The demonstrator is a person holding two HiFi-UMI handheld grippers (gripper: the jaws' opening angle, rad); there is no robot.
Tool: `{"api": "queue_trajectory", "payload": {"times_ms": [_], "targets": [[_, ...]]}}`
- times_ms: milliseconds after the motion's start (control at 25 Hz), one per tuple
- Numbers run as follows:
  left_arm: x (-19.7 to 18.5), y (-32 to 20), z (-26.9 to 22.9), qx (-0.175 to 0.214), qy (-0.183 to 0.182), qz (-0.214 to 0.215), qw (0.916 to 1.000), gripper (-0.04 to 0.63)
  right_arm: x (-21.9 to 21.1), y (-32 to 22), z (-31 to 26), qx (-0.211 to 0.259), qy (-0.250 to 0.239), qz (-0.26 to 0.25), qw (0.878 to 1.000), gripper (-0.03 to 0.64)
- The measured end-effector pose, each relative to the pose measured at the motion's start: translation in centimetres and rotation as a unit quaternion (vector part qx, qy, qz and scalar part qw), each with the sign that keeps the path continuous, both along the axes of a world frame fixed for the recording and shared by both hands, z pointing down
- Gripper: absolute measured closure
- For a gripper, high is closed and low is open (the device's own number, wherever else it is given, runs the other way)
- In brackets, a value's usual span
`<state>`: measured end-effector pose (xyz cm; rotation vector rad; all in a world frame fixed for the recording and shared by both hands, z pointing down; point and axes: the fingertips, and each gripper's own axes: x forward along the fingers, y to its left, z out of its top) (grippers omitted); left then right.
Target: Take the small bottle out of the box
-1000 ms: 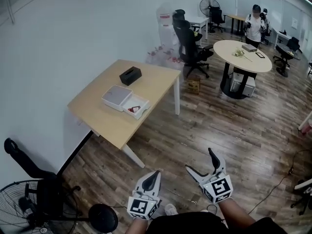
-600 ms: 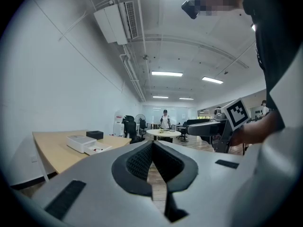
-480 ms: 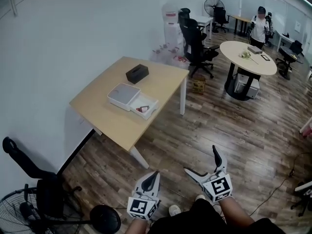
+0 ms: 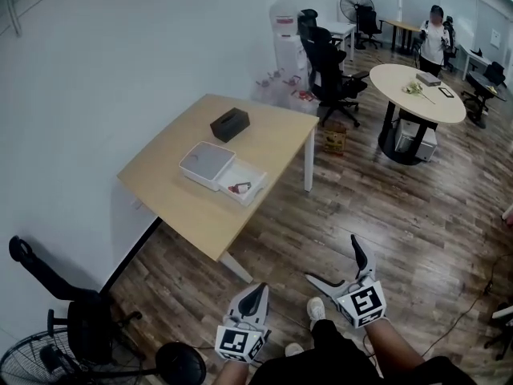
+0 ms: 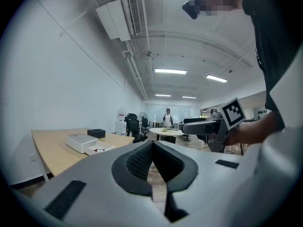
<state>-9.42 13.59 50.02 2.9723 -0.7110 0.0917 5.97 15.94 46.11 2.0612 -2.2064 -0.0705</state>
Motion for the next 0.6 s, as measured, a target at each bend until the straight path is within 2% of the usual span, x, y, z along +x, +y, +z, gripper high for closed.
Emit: {"api": "queue_trajectory", "payload": {"times_ms": [120, 280, 600], "targets": [[2.2, -1.9, 0.1, -0.007, 0.001, -0.001, 1.0000, 0.580, 1.7, -2.0, -0.2, -0.012, 0.001, -0.001, 1.000, 0.031], [5.5, -5.2, -0.9, -0.003, 0.014, -0.010, 0.9998, 0.580, 4.4, -5.1, 0.5, -0.002, -0.004, -0.008, 1.000, 0.031], [10.6, -11.5, -1.1, 0.006, -0.003, -0.038, 0.9993, 0.580, 9.9, -11.3, 0.1, -0.020, -0.020, -0.034, 0.999, 0.031]]}}
